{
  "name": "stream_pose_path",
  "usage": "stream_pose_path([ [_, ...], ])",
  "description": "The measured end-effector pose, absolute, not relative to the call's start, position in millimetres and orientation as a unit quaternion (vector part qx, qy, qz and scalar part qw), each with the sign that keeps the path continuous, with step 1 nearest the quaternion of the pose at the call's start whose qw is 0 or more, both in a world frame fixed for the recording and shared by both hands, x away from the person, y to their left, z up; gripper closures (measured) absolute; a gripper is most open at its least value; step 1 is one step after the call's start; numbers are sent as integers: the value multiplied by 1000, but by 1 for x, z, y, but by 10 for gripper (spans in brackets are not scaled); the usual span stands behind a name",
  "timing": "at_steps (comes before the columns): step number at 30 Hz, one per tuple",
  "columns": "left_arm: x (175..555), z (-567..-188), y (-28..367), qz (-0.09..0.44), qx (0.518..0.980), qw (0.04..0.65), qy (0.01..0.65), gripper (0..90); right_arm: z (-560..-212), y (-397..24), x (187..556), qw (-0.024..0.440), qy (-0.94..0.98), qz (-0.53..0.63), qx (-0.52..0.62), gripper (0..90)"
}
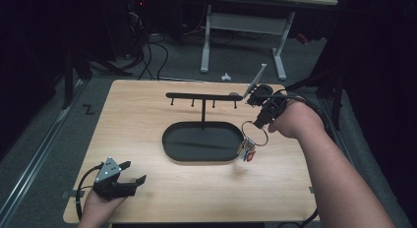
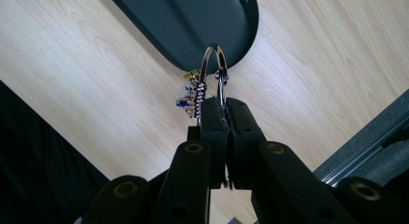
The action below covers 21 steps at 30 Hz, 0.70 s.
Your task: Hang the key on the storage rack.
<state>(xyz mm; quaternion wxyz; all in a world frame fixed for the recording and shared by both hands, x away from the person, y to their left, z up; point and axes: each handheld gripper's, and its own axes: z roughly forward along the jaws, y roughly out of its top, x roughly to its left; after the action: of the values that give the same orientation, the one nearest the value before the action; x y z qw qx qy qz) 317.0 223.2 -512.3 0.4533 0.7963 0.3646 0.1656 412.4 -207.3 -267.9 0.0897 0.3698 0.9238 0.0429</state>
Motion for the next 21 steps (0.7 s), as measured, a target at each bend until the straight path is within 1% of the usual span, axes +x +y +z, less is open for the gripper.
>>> stream_pose_path([
  [21, 293, -511, 254, 186, 777, 448, 401, 207, -269, -191, 444, 86, 931, 45, 351, 876],
])
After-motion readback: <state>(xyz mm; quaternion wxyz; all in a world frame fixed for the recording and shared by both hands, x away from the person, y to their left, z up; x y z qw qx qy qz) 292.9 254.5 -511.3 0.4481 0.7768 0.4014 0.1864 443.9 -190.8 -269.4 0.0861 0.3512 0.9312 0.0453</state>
